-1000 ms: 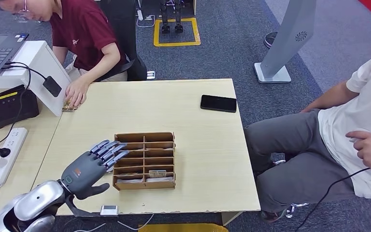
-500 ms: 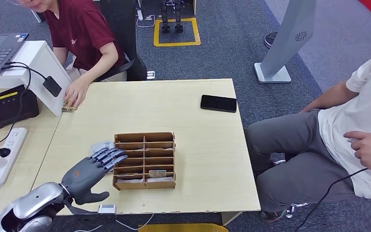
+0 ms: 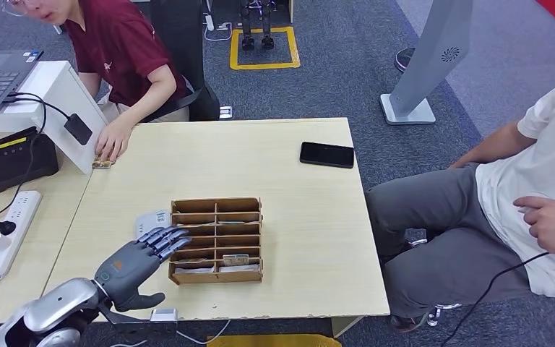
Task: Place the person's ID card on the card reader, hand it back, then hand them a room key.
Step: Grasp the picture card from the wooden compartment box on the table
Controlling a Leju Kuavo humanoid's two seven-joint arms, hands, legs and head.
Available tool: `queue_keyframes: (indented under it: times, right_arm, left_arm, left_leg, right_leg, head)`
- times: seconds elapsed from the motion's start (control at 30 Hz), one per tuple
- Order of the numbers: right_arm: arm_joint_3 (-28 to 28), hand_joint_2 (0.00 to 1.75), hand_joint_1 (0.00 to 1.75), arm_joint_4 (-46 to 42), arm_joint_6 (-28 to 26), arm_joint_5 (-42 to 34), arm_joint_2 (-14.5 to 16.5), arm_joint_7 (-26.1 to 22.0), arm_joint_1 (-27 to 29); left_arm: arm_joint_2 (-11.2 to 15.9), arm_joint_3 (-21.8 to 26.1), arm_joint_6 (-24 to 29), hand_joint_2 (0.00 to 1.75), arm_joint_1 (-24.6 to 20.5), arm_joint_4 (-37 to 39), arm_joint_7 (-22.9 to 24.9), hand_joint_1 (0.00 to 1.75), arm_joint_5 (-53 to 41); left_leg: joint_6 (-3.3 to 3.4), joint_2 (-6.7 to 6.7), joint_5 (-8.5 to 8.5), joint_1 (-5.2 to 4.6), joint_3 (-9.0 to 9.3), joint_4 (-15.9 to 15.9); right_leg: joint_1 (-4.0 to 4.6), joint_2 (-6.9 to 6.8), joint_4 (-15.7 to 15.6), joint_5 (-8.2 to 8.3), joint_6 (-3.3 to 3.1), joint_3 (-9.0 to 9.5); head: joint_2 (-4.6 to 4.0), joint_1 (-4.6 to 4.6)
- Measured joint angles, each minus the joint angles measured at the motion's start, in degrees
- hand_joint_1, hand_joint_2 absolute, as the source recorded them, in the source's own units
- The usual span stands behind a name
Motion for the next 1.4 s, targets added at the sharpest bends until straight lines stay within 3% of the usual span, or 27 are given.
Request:
queue_keyframes:
  times: [1.4]
  right_arm:
    - [-0.02, 1.75, 0.0, 0.0, 0.2, 0.13, 0.3, 0.11, -0.08]
  left_arm:
    - [-1.03, 0.0, 1.32, 1.75, 1.3, 0.0, 0.66, 0.0, -0.51]
  left_leg:
    - [0.0, 0.0, 0.0, 0.0, 0.0, 0.0]
  right_leg:
    - [0.0, 0.0, 0.0, 0.0, 0.0, 0.0]
  head:
    - [0.0, 0.0]
